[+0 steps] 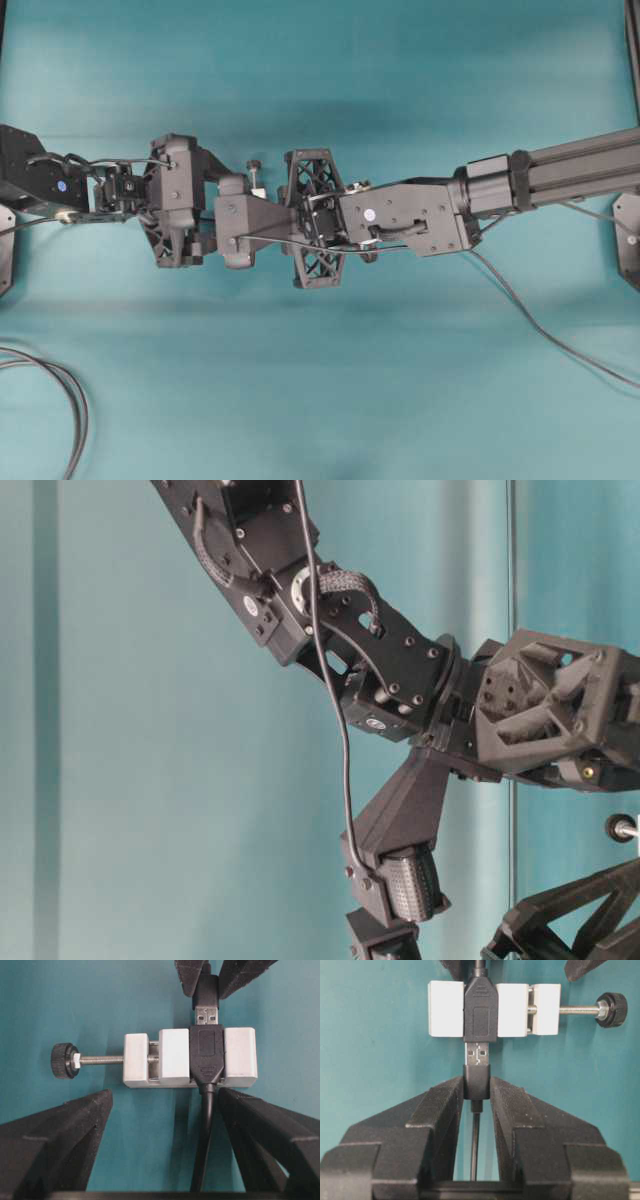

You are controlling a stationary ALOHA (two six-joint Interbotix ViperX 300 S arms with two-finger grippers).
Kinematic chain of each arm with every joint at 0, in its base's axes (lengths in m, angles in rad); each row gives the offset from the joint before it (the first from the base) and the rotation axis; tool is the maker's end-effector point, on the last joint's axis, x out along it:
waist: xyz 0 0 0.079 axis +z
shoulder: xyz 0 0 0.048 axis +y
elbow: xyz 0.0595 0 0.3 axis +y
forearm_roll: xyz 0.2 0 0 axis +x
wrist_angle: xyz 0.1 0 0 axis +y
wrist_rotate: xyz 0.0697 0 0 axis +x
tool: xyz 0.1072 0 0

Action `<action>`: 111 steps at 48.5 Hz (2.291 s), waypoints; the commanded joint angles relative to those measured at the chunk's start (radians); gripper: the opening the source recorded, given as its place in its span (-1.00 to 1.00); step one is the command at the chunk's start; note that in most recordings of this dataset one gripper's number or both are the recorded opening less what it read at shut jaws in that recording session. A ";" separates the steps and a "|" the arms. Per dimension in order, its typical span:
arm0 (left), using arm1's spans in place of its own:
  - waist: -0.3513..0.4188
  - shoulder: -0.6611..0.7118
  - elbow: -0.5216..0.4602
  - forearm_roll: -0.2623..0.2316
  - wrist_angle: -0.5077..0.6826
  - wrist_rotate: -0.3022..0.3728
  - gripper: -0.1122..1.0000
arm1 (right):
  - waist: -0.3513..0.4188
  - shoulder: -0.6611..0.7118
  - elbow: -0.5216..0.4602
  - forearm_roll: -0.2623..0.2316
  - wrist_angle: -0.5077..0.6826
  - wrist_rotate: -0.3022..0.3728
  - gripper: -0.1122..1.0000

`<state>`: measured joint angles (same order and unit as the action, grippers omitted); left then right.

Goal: Insert the USB cable into the female connector supported by the left arm.

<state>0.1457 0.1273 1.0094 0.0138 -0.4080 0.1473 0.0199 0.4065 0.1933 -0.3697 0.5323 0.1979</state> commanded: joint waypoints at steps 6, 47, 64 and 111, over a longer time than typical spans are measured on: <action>0.008 -0.006 -0.003 0.003 0.005 0.009 0.88 | 0.002 -0.057 -0.008 -0.005 -0.009 0.002 -0.40; 0.008 -0.006 -0.011 0.003 0.008 0.009 0.88 | 0.002 -0.074 0.028 -0.005 -0.064 0.006 -0.41; 0.008 -0.006 -0.015 0.003 0.003 0.009 0.88 | 0.000 -0.071 0.020 -0.005 -0.067 0.031 -0.41; 0.008 -0.006 -0.028 0.003 0.008 0.009 0.88 | -0.015 -0.037 -0.011 -0.005 -0.064 0.121 -0.41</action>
<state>0.1457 0.1273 0.9986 0.0184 -0.3973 0.1473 0.0123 0.3881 0.2178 -0.3712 0.4740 0.3068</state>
